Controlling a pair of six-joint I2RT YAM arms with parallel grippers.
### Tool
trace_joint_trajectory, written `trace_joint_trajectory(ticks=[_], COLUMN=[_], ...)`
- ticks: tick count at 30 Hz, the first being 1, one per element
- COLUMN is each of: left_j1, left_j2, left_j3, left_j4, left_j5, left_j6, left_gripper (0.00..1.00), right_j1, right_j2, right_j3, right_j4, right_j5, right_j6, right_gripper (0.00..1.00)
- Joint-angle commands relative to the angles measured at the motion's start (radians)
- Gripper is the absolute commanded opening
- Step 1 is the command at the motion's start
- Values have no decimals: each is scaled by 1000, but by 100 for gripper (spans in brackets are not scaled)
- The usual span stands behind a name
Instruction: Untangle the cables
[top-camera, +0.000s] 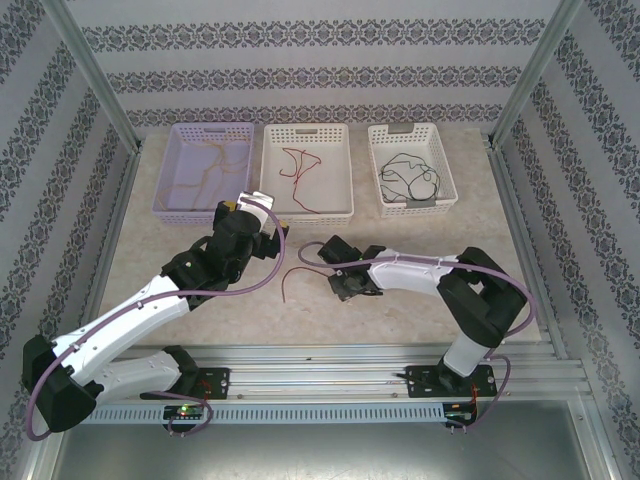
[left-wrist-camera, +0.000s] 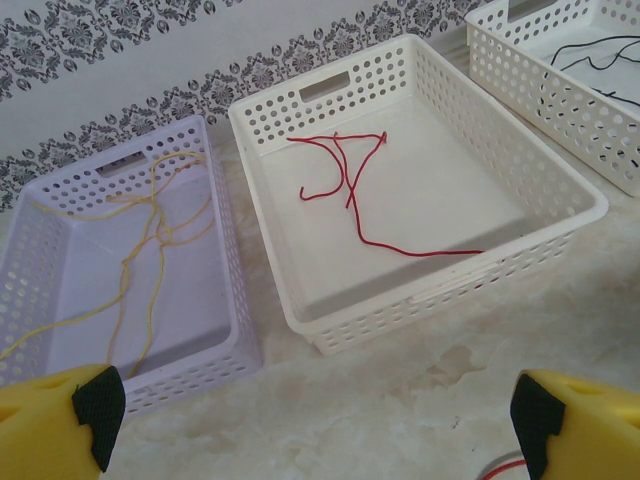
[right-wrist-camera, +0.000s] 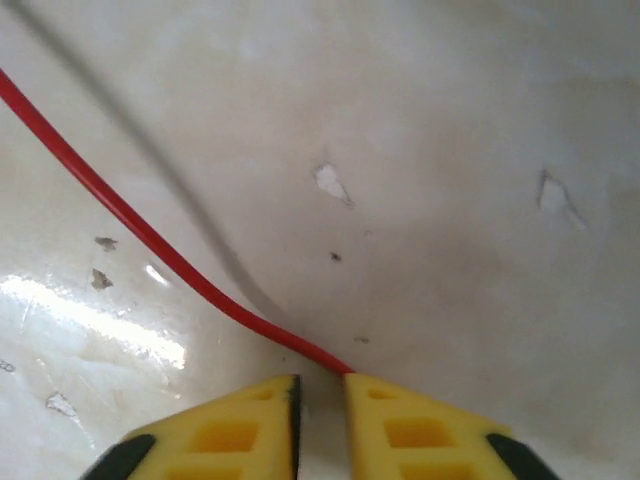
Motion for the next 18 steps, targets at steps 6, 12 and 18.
trace_joint_trajectory(ticks=[6, 12, 18], left_j1=[11, 11, 11], left_j2=[-21, -45, -74], left_j3=[11, 3, -8], left_j4=[-3, 10, 25], left_j5=[-16, -29, -45], left_j6=[1, 3, 5], left_gripper=[100, 100, 100], right_j1=[-6, -9, -14], right_j2=[-22, -135, -63], right_j3=[3, -17, 10], right_j4=[-21, 28, 56], right_j5=[48, -13, -25], right_j6=[-23, -79, -123], right_gripper=[19, 49, 50])
